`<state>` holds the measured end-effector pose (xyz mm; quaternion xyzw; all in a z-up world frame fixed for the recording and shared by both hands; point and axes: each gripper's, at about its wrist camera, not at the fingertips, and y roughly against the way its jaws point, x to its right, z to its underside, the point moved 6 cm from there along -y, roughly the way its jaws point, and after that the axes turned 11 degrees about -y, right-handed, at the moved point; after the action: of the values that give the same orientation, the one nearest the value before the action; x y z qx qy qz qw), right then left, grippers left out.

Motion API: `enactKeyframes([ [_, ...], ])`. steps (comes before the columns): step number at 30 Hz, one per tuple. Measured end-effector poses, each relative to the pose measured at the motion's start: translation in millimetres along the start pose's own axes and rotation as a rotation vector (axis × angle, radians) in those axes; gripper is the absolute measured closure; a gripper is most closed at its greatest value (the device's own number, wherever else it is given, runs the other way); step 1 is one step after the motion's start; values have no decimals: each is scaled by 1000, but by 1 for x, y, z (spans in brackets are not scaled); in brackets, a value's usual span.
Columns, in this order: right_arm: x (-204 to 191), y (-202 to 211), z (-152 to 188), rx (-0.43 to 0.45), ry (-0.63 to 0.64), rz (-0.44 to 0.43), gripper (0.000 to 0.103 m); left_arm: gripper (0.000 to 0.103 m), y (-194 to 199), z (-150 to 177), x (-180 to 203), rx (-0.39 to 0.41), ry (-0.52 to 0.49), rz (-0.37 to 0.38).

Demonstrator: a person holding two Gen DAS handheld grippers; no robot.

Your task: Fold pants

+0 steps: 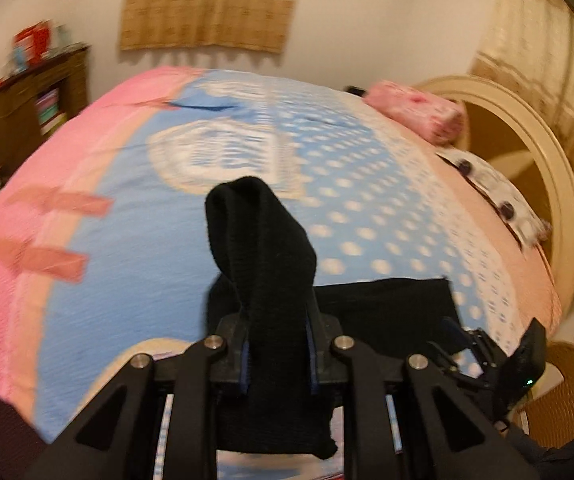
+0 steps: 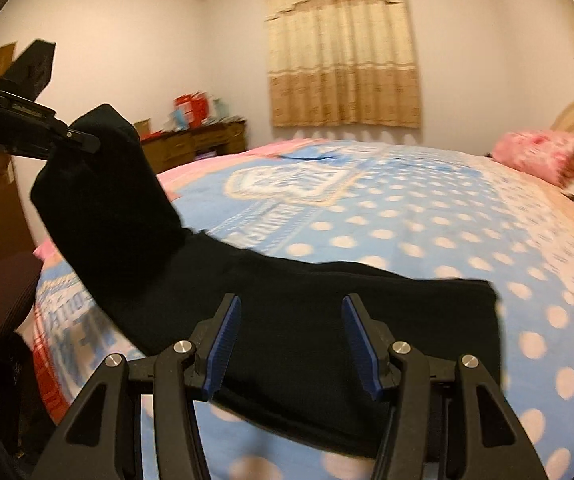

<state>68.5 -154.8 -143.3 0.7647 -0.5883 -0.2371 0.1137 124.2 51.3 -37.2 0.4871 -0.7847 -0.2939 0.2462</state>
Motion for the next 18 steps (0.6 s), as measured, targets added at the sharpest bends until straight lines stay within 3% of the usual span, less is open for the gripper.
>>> enactKeyframes([
  [10, 95, 48, 10, 75, -201, 174, 49, 82, -75, -28, 140, -90, -159, 176],
  [18, 137, 61, 29, 63, -277, 241, 49, 82, -146, -10, 208, -183, -241, 209],
])
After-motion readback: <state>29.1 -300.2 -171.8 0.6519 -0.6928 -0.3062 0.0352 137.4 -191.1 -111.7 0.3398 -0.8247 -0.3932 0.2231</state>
